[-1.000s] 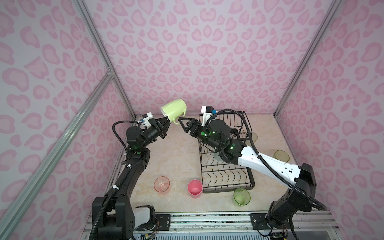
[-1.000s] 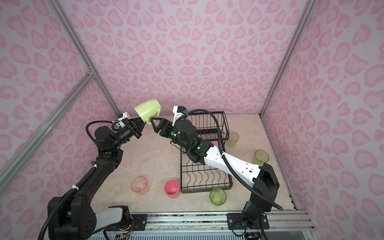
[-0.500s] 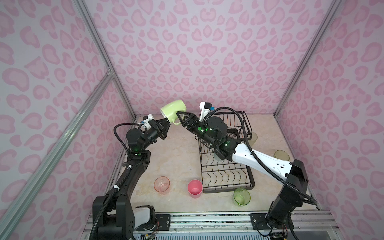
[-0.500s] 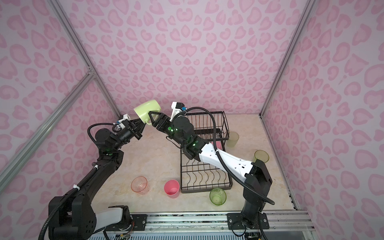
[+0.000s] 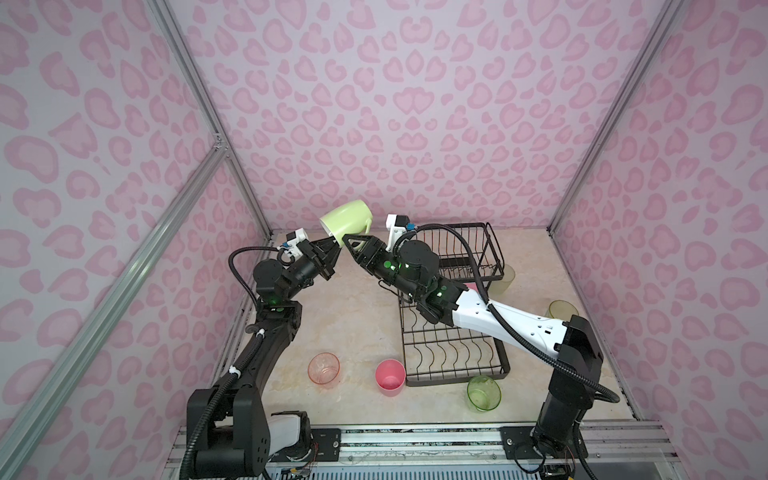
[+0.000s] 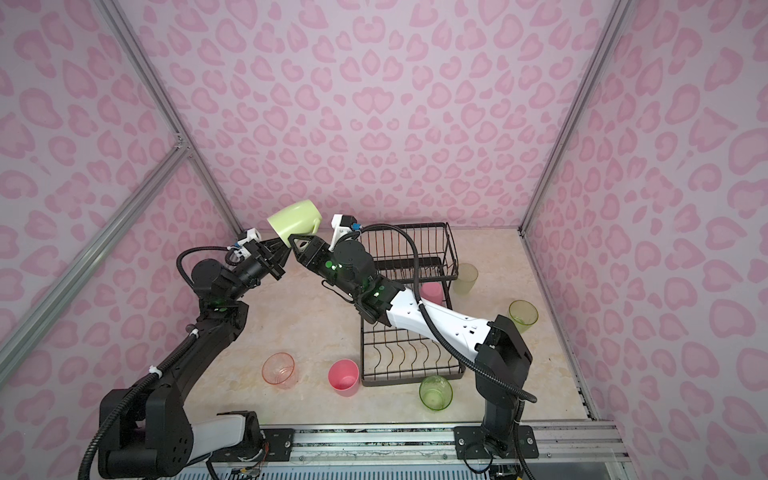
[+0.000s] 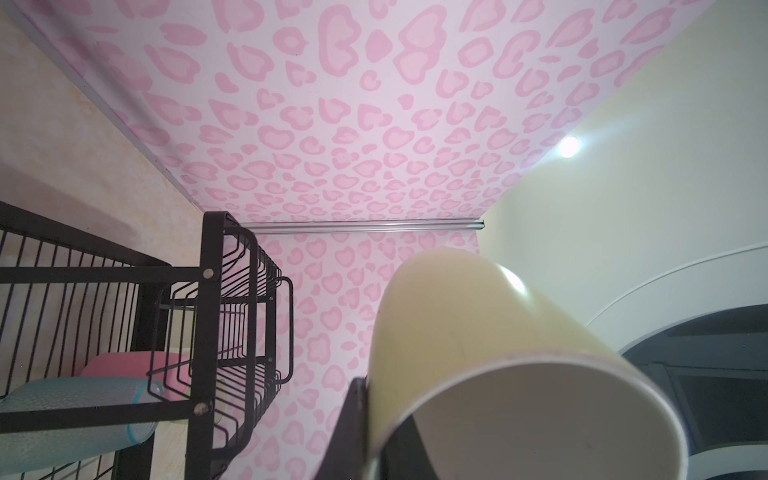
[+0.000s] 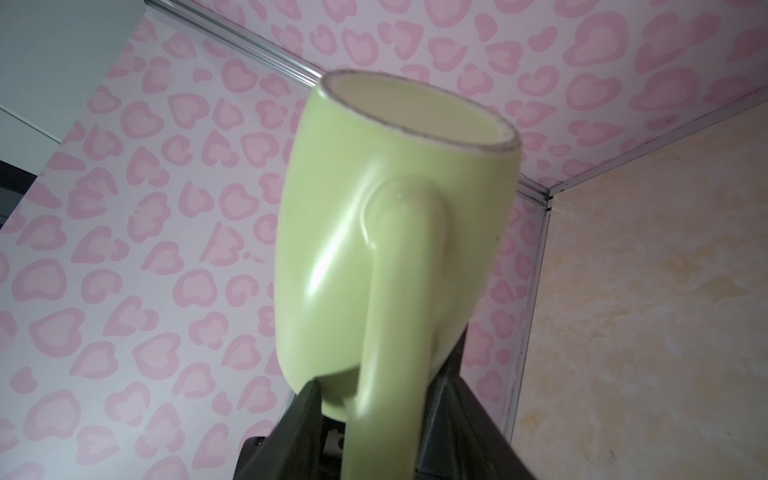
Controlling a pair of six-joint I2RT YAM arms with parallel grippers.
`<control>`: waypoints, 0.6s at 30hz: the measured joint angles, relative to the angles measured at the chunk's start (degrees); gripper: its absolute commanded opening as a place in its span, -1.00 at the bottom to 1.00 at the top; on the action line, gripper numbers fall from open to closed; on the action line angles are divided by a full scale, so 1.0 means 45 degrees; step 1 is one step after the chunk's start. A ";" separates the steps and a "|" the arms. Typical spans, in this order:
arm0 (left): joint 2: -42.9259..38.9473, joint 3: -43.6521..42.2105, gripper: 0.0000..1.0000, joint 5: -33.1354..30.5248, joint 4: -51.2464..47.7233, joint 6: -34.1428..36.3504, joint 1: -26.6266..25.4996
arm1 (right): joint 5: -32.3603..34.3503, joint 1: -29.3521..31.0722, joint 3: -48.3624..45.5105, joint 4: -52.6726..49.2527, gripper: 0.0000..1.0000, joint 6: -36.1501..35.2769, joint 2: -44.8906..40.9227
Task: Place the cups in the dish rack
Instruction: 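Close the right gripper on the light green mug's handle beside the left gripper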
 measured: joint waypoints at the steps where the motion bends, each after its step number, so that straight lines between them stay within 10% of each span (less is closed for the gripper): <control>1: 0.0000 -0.0005 -0.93 -0.0015 0.0024 0.0029 0.0005 | 0.0019 -0.0019 -0.0019 0.0005 -0.13 0.0039 -0.0005; 18: -0.0350 -0.0068 -0.93 -0.0525 -0.0180 0.0952 0.0024 | 0.0568 0.0019 0.0223 0.0238 -0.32 0.0432 0.0121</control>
